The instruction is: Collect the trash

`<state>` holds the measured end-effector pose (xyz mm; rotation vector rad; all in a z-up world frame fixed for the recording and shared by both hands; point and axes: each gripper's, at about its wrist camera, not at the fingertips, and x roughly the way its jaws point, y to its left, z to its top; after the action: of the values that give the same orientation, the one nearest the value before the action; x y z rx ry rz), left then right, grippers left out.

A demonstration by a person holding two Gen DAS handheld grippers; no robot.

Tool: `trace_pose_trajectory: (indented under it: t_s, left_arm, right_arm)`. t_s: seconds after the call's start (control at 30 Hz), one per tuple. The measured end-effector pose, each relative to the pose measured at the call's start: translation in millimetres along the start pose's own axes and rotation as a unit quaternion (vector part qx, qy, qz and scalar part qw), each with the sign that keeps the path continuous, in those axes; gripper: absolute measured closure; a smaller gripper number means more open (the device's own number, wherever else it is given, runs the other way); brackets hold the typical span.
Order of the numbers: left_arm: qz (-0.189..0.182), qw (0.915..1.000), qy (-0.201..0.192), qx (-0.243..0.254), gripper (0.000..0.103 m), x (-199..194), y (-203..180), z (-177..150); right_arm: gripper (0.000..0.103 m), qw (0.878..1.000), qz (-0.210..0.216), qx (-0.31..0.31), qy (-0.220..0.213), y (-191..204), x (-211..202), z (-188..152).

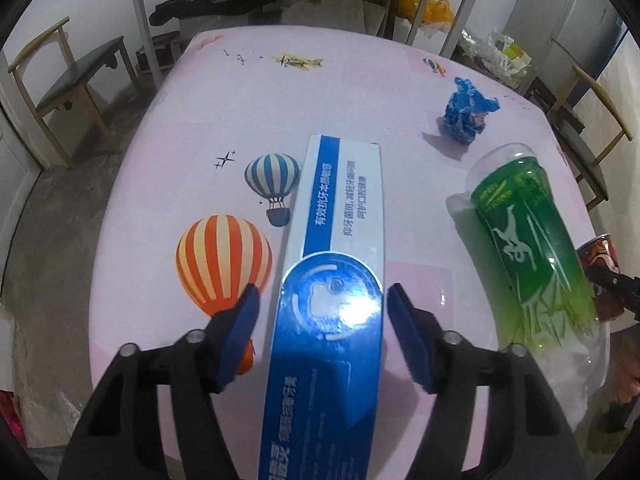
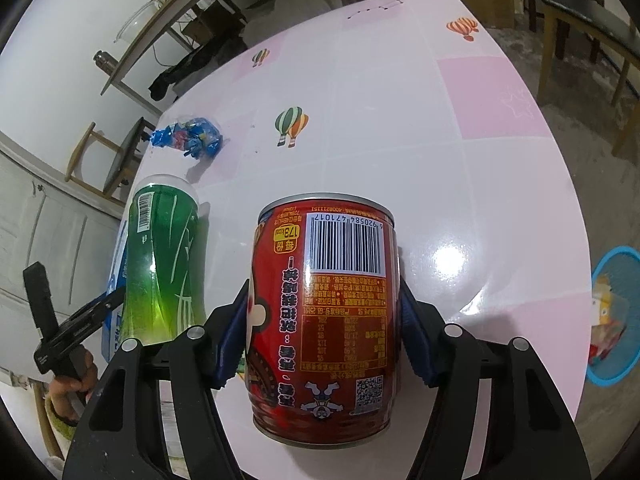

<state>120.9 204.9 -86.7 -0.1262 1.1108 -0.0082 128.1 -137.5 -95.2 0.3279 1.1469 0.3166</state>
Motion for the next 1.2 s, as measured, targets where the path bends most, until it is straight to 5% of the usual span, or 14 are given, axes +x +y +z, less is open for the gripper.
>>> trace_pose_trajectory:
  t_s: [0.13,1.2]
  left_arm:
    - [-0.006,1.0,0.003,0.003,0.057,0,1,1]
    - [0.0,0.9918,-0.112,0.06,0.057,-82,-51,-16]
  right_arm:
    - [0.041,1.0,0.002,0.003,-0.002,-1,-2,0]
    - [0.041,0.999,0.03,-0.019,-0.035,12,-36,-6]
